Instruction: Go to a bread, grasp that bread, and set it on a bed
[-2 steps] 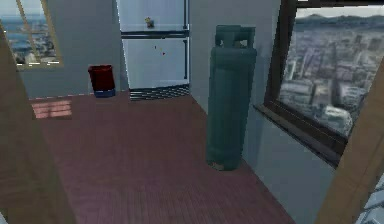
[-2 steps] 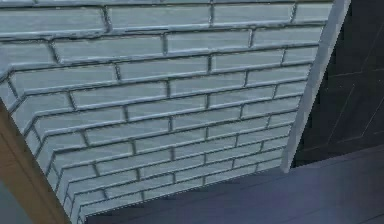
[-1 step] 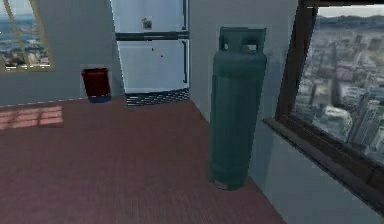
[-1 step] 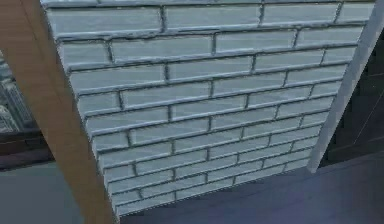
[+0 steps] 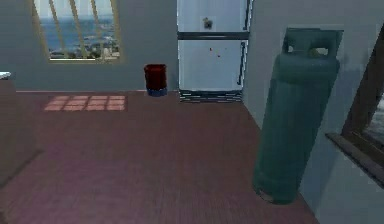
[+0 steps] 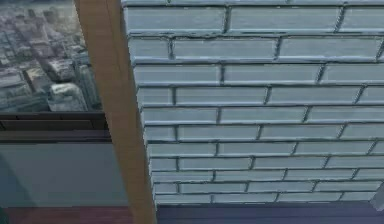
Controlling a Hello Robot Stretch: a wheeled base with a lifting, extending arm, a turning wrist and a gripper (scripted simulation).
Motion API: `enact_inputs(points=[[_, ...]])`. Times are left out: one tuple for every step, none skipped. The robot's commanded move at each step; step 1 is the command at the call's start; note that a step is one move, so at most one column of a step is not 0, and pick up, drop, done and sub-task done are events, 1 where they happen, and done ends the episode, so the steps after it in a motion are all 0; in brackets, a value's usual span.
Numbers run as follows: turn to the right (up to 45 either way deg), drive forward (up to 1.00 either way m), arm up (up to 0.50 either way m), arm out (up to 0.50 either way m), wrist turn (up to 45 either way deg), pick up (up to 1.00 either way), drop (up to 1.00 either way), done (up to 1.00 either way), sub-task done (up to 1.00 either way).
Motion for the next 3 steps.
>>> enact_inputs(points=[[0.0,0.45,0.0,0.0,0.0,0.0,0.0,0.0,0.0],[-36.0,0.0,0.0,0.0,0.0,0.0,0.0,0.0,0.0],[0.0,1.0,0.0,0.0,0.0,0.0,0.0,0.0,0.0]])
